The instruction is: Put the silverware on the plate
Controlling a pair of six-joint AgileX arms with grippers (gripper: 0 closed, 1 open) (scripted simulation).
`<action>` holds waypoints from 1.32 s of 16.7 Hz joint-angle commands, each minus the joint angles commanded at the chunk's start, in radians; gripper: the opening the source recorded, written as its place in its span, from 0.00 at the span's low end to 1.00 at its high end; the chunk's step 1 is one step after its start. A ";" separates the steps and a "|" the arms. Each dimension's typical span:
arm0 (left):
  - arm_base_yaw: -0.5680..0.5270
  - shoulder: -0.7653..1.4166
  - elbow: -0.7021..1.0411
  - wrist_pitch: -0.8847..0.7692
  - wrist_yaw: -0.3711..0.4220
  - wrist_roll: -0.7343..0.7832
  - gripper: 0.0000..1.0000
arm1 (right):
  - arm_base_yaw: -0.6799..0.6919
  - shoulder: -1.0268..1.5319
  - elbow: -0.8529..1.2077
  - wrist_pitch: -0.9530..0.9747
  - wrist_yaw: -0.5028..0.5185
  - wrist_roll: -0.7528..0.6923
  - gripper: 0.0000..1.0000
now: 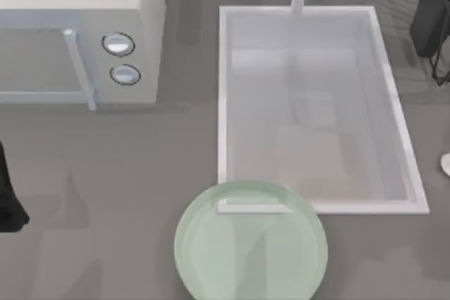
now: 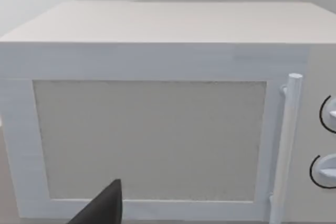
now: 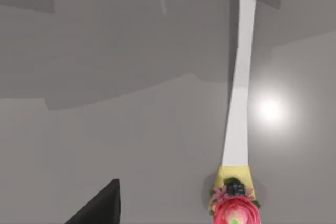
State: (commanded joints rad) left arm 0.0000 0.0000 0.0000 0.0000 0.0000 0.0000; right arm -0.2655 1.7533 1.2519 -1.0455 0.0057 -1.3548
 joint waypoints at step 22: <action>0.000 0.000 0.000 0.000 0.000 0.000 1.00 | -0.005 0.203 -0.184 0.365 0.001 -0.026 1.00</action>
State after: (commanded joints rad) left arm 0.0000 0.0000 0.0000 0.0000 0.0000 0.0000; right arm -0.2708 1.9559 1.0683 -0.6810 0.0067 -1.3808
